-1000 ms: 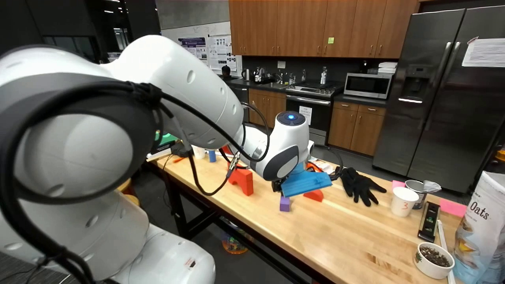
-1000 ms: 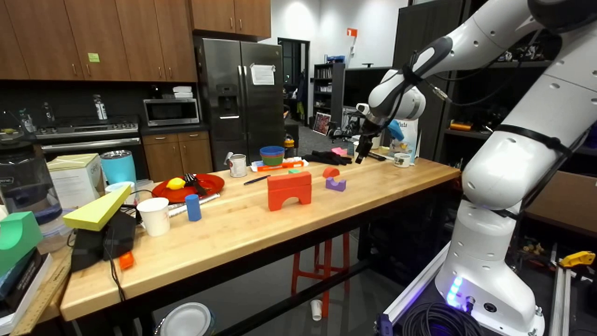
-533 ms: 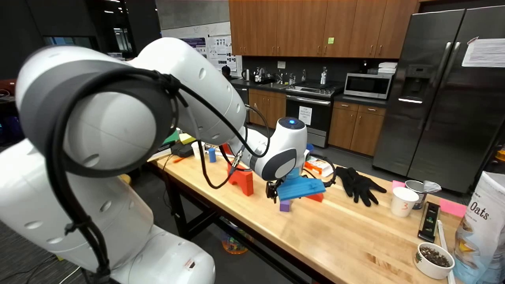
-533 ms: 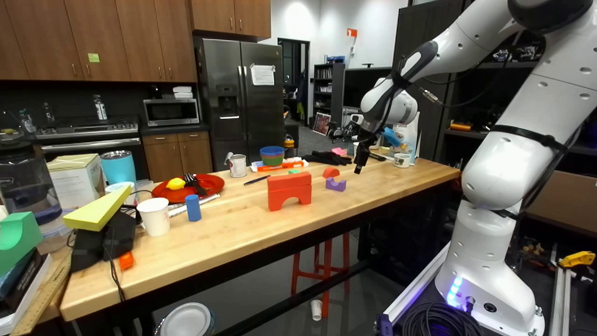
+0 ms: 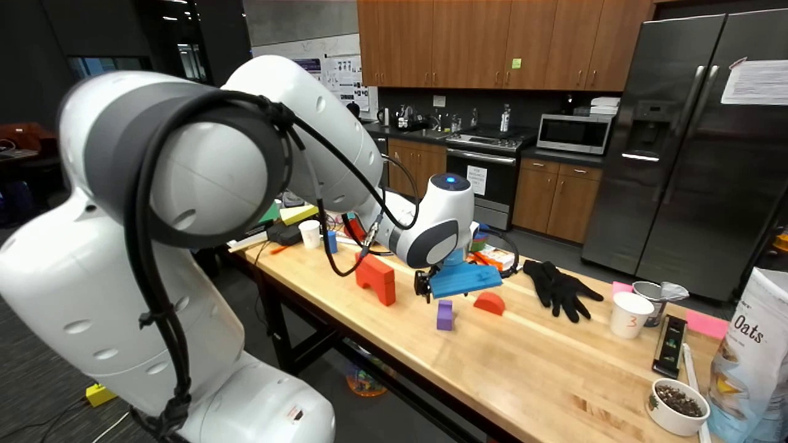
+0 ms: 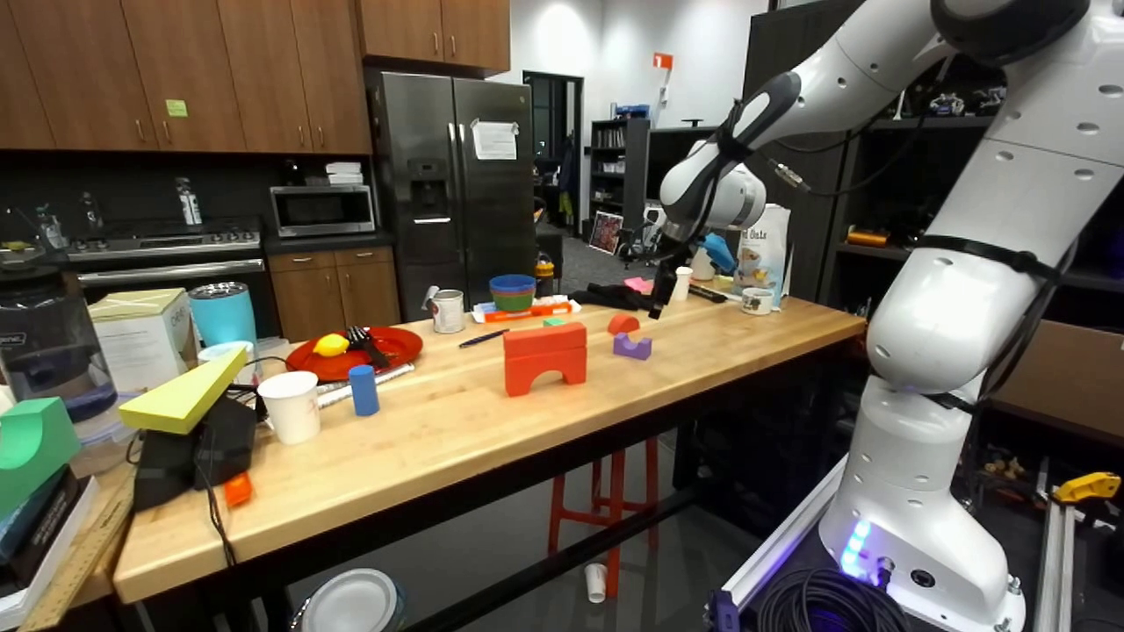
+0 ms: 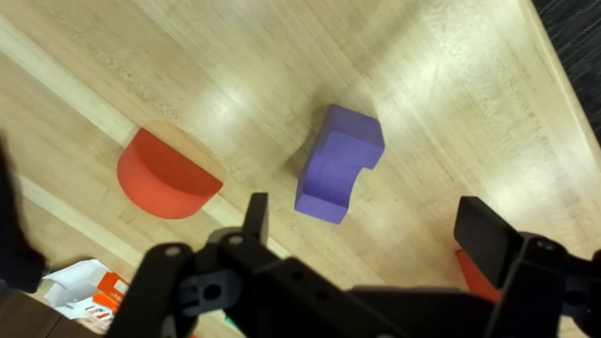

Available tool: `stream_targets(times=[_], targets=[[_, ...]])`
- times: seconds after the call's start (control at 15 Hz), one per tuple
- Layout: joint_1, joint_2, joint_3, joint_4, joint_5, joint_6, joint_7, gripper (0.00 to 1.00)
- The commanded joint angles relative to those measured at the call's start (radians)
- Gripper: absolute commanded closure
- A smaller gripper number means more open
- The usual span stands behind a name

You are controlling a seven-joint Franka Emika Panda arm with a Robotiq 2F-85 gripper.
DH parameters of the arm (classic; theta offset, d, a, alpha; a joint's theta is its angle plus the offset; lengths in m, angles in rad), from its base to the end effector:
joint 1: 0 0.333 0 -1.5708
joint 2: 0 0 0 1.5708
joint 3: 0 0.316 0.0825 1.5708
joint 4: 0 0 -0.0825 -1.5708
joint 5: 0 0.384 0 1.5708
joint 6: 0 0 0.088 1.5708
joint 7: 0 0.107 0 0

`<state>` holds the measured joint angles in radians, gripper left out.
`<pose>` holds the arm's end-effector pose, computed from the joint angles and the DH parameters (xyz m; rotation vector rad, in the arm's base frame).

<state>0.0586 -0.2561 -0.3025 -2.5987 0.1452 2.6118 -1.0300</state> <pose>0.4325 -0.1092 0.3657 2.9176 1.0150 0.4687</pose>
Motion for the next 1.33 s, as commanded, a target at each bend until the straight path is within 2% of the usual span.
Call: stream_targets(times=[0.0, 0.07, 0.13, 0.53, 0.73, 0.93, 1.27], targets=[[-0.073, 0.035, 0.05, 0.069, -0.091, 0.003, 0.048, 0.0], [-0.093, 0.038, 0.062, 0.081, -0.133, 0.003, 0.069, 0.0], [-0.067, 0.016, 0.049, 0.045, -0.076, 0.002, 0.033, 0.0], [-0.073, 0.018, 0.059, 0.045, -0.08, 0.001, 0.038, 0.0], [-0.038, 0.059, 0.038, 0.076, 0.041, -0.037, 0.012, 0.0], [-0.032, 0.099, 0.043, 0.082, 0.151, -0.054, -0.006, 0.0], [-0.062, 0.155, 0.067, 0.084, 0.214, -0.069, 0.023, 0.0]])
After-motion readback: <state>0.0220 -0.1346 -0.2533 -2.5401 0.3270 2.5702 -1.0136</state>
